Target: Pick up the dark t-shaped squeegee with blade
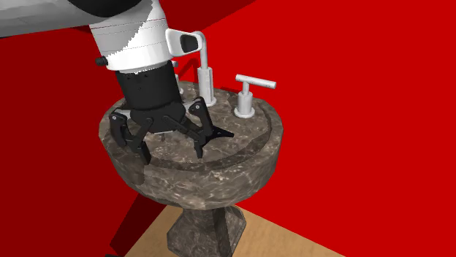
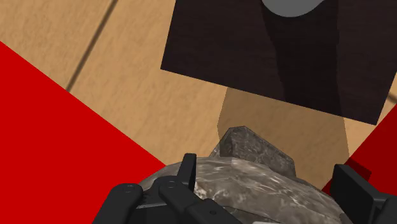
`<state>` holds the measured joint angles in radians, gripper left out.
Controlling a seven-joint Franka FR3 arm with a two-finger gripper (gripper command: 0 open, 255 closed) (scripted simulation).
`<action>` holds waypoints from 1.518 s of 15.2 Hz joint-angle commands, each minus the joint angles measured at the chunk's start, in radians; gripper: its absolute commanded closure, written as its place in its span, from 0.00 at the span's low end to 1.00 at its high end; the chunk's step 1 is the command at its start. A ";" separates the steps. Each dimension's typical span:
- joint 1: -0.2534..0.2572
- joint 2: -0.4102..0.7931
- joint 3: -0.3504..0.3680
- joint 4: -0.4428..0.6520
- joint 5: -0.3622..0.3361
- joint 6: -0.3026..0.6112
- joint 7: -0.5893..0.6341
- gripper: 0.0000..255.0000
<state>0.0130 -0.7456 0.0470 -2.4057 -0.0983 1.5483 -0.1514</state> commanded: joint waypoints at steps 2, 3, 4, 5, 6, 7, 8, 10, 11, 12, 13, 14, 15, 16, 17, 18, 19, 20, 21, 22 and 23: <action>-0.003 0.030 0.008 -0.001 0.005 0.032 0.022 0.00; -0.006 0.061 0.016 0.000 0.009 0.064 0.043 0.00; -0.009 0.092 0.024 0.003 0.013 0.095 0.064 0.00; -0.012 0.125 0.031 0.007 0.016 0.126 0.085 0.00; -0.015 0.159 0.038 0.012 0.019 0.155 0.106 0.00; -0.019 0.193 0.045 0.019 0.020 0.185 0.127 0.00; -0.022 0.228 0.052 0.028 0.021 0.213 0.148 0.00; -0.029 0.300 0.065 0.050 0.020 0.267 0.190 0.00; -0.033 0.337 0.071 0.063 0.018 0.292 0.211 0.00; -0.037 0.374 0.077 0.078 0.016 0.317 0.231 0.00; -0.041 0.412 0.082 0.094 0.013 0.340 0.252 0.00; -0.045 0.450 0.087 0.111 0.009 0.362 0.273 0.00; -0.048 0.488 0.091 0.130 0.004 0.383 0.293 0.00; -0.051 0.526 0.095 0.150 -0.001 0.402 0.314 0.00; -0.054 0.564 0.098 0.172 -0.007 0.420 0.335 0.00; -0.056 0.603 0.101 0.195 -0.013 0.437 0.355 0.00; -0.059 0.641 0.103 0.219 -0.020 0.453 0.375 0.00; -0.060 0.680 0.104 0.245 -0.028 0.467 0.396 0.00; -0.062 0.718 0.105 0.272 -0.035 0.480 0.415 0.00; -0.062 0.757 0.105 0.300 -0.043 0.492 0.435 0.00; -0.062 0.795 0.104 0.330 -0.051 0.502 0.454 0.00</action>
<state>-0.0487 0.0109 0.1511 -2.1007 -0.1413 2.0339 0.2804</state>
